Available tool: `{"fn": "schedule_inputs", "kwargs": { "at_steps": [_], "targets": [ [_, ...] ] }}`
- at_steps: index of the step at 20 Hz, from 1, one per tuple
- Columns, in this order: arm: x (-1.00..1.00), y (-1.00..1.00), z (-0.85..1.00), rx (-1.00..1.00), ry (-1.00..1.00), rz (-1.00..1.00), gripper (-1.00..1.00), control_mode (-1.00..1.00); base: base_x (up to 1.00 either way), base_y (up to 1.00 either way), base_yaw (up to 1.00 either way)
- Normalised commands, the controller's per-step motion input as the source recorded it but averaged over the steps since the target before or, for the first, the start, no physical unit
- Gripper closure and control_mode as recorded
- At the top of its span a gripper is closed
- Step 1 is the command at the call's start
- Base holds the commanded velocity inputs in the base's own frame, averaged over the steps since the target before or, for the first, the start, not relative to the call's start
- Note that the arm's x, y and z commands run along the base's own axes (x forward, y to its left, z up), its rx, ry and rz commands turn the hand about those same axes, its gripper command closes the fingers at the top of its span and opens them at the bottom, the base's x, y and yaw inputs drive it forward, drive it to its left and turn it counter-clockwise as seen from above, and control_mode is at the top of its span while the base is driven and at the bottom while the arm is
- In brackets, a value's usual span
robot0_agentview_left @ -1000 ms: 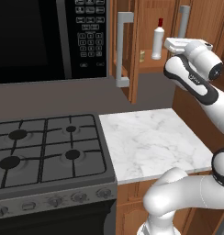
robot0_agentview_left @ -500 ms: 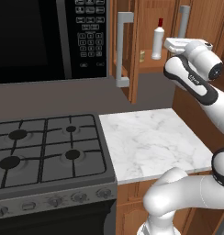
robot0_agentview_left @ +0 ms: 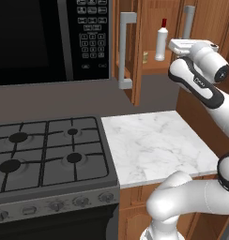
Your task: Get the candle and the liquor from the cabinet and move them to the dining counter.
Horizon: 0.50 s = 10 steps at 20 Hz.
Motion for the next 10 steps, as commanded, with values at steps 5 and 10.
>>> {"fn": "schedule_inputs", "kwargs": {
  "at_steps": [5,10],
  "targets": [
    [-0.31,-0.22,0.14,0.0,0.05,0.0,1.0,-1.0,0.0,0.0,0.0],
    [-0.37,-0.34,0.09,0.0,0.03,0.0,1.0,-1.0,0.0,0.0,0.0]
  ]
}}
